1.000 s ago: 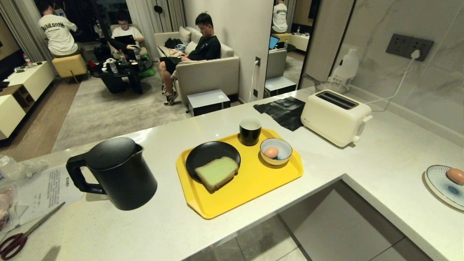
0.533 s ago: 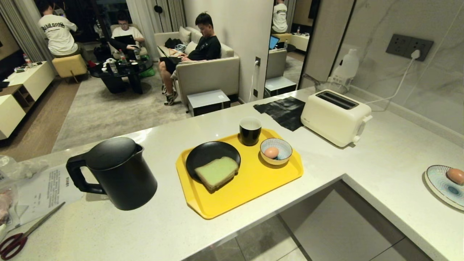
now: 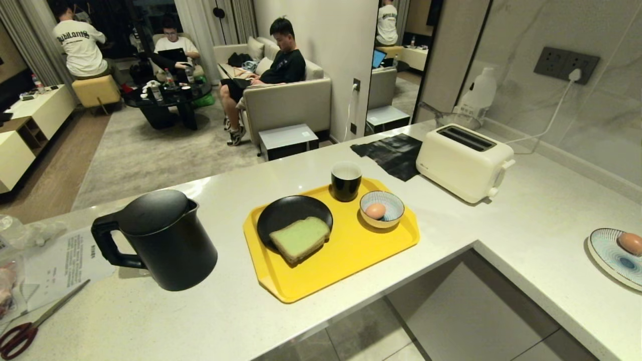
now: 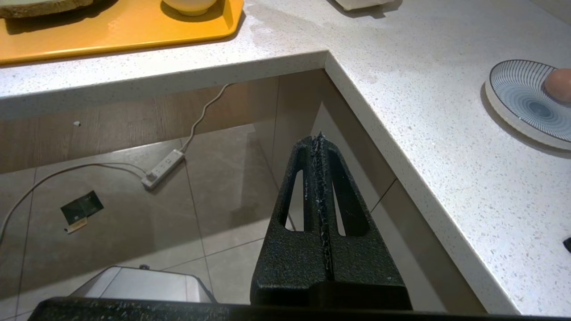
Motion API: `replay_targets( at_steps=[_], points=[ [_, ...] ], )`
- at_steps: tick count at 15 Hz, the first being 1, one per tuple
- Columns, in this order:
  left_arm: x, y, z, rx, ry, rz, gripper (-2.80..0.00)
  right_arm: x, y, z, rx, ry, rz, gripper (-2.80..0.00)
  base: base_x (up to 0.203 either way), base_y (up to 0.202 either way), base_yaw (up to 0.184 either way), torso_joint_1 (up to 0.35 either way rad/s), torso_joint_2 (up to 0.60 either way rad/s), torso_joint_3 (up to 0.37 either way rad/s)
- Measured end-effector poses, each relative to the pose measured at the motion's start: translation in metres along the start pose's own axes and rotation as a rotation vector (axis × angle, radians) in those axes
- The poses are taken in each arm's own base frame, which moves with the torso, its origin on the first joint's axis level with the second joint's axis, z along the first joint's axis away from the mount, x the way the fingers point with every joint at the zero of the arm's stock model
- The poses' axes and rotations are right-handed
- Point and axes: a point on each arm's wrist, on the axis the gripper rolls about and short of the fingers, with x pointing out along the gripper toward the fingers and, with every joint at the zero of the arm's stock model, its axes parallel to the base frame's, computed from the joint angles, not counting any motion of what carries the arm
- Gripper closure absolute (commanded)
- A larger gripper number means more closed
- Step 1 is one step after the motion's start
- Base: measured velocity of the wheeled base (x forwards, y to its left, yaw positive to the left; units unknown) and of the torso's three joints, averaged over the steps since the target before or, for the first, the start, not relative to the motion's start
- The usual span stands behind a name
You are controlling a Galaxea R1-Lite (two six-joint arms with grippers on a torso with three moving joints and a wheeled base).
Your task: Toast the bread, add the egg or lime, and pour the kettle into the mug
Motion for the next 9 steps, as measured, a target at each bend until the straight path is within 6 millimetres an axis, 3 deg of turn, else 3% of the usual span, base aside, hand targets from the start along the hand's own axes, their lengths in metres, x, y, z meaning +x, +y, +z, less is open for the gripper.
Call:
replay_targets(
  at_steps=[2, 3, 9],
  points=[
    [0.004, 0.002, -0.005, 0.038, 0.015, -0.002, 0.0, 0.0, 0.0, 0.0, 0.0, 0.0, 0.0, 0.0, 0.0, 0.0, 0.0, 0.0, 0.0, 0.0],
    [0.006, 0.003, -0.008, 0.065, 0.02, 0.001, -2.8, 0.0, 0.0, 0.0, 0.0, 0.0, 0.0, 0.0, 0.0, 0.0, 0.0, 0.0, 0.0, 0.0],
    [0.024, 0.02, -0.007, 0.119, -0.018, -0.035, -2.8, 0.0, 0.0, 0.0, 0.0, 0.0, 0.0, 0.0, 0.0, 0.0, 0.0, 0.0, 0.0, 0.0]
  ],
)
